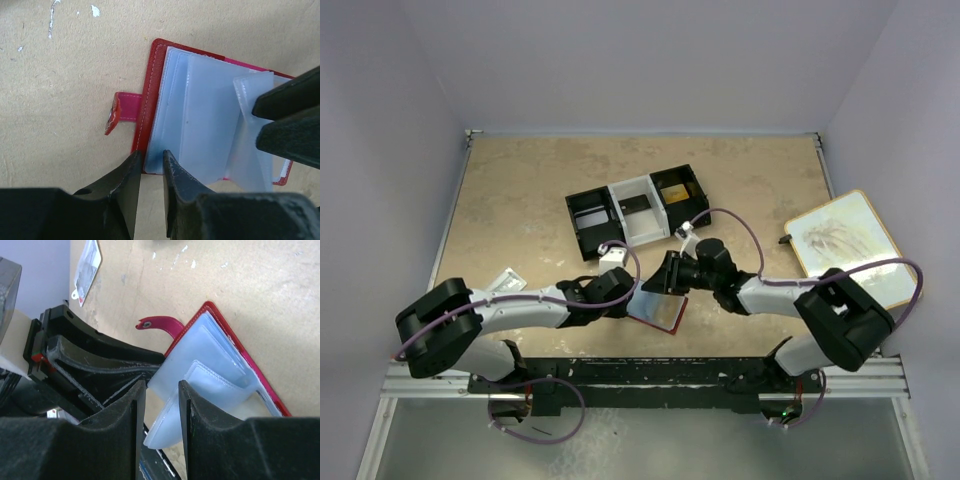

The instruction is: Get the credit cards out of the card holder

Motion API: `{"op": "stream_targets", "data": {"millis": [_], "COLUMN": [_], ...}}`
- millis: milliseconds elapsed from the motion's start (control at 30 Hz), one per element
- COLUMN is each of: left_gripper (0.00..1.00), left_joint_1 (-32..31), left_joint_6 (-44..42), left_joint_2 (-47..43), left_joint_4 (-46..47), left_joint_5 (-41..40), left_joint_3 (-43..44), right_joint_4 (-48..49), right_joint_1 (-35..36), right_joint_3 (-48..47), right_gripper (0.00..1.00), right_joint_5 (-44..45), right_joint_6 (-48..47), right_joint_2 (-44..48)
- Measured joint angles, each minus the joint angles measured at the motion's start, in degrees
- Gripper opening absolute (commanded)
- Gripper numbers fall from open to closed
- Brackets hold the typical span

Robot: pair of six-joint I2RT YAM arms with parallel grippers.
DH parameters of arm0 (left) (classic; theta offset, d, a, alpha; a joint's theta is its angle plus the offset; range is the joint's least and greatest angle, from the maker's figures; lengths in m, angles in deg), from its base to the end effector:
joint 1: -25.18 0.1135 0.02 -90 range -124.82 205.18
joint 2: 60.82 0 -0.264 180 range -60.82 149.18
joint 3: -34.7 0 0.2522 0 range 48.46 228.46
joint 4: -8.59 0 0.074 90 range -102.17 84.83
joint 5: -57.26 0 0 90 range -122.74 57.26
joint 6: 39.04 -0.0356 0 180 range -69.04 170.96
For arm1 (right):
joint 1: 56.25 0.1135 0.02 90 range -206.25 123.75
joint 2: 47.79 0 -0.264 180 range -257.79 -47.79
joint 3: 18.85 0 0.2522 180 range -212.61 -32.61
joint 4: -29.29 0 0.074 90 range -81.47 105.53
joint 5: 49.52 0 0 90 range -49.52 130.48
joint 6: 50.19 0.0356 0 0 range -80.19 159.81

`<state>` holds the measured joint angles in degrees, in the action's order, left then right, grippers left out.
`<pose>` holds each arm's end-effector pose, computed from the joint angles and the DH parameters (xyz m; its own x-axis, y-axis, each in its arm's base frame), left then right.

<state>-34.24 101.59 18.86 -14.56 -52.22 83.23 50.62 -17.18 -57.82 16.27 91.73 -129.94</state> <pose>0.1381 -0.2103 0.1554 -0.8130 -0.0568 -0.5795 0.1327 0.9510 -0.2793 0.1978 0.1794 0.1628 -0.8633 0.2239 -0.4523 -0.3093 0.4734 0.8247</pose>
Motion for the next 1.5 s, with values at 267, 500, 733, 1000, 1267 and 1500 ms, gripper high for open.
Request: {"op": "stream_targets", "data": {"millis": [267, 500, 733, 1000, 1267, 1500], "left_gripper": [0.20, 0.22, 0.30, 0.46, 0.49, 0.50], "left_joint_1": [-0.28, -0.28, -0.31, -0.31, -0.31, -0.42], "left_joint_6": [1.36, 2.95, 3.89, 3.56, 2.21, 0.76], "left_joint_2": [-1.60, -4.79, -10.10, -11.91, -2.62, 4.66], "left_joint_4": [-0.11, -2.51, -5.92, -4.07, 0.83, 1.33], "left_joint_5": [-0.50, -2.95, -5.35, -3.45, -0.31, -0.76], "left_joint_3": [-0.79, -0.92, -0.92, -0.92, -0.39, 3.65], "right_joint_4": [3.02, -5.20, -16.63, -27.23, -29.62, -27.06], "right_joint_1": [1.44, 6.32, 10.97, 10.64, 10.62, 10.64], "right_joint_3": [-4.50, -13.53, -18.84, -17.75, -5.31, 0.15], "right_gripper": [0.31, 0.29, 0.36, 0.38, 0.37, 0.37], "right_joint_5": [-0.85, 8.46, 20.26, 29.57, 30.18, 27.41], "right_joint_6": [0.15, -2.40, -7.30, -7.30, -3.45, -1.09], "right_joint_2": [-8.17, -15.12, -7.91, 8.90, 13.94, 11.61]}}
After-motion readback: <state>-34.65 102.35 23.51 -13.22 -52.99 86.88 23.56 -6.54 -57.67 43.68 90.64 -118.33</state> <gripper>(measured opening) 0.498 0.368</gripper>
